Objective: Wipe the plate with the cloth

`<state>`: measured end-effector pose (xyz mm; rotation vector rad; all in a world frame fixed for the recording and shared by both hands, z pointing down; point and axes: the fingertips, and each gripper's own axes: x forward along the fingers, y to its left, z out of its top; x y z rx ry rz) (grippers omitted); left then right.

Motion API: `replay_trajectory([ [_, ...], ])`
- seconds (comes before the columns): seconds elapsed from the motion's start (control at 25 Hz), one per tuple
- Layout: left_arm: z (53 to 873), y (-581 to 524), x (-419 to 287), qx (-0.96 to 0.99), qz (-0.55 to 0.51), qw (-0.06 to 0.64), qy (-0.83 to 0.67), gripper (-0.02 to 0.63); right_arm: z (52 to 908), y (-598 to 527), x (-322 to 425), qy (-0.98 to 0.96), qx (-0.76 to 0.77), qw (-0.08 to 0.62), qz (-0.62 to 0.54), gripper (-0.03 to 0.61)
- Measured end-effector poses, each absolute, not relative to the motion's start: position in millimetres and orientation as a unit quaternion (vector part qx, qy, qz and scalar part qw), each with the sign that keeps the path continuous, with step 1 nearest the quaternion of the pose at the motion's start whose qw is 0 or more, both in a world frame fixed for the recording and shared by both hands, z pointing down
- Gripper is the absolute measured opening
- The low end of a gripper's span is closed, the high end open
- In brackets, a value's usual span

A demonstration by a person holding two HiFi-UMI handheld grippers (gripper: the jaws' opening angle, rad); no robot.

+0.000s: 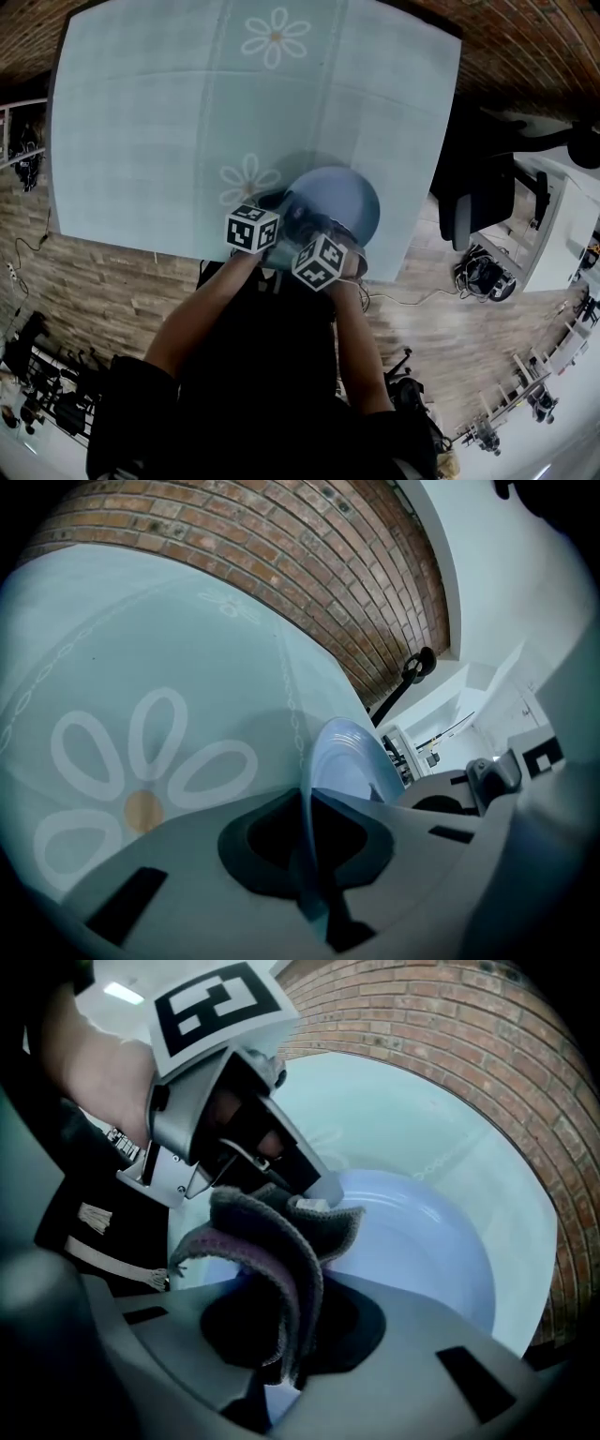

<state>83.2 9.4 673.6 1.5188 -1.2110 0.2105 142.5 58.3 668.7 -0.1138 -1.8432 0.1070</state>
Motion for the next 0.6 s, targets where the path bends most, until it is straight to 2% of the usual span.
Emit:
replay_trajectory([
  [0.6, 674.0, 8.6, 83.6, 0.648, 0.092, 0.559, -0.509, 0.043, 667.3, -5.7, 122.6, -0.799, -0.058, 0.598, 0.035, 0.061],
])
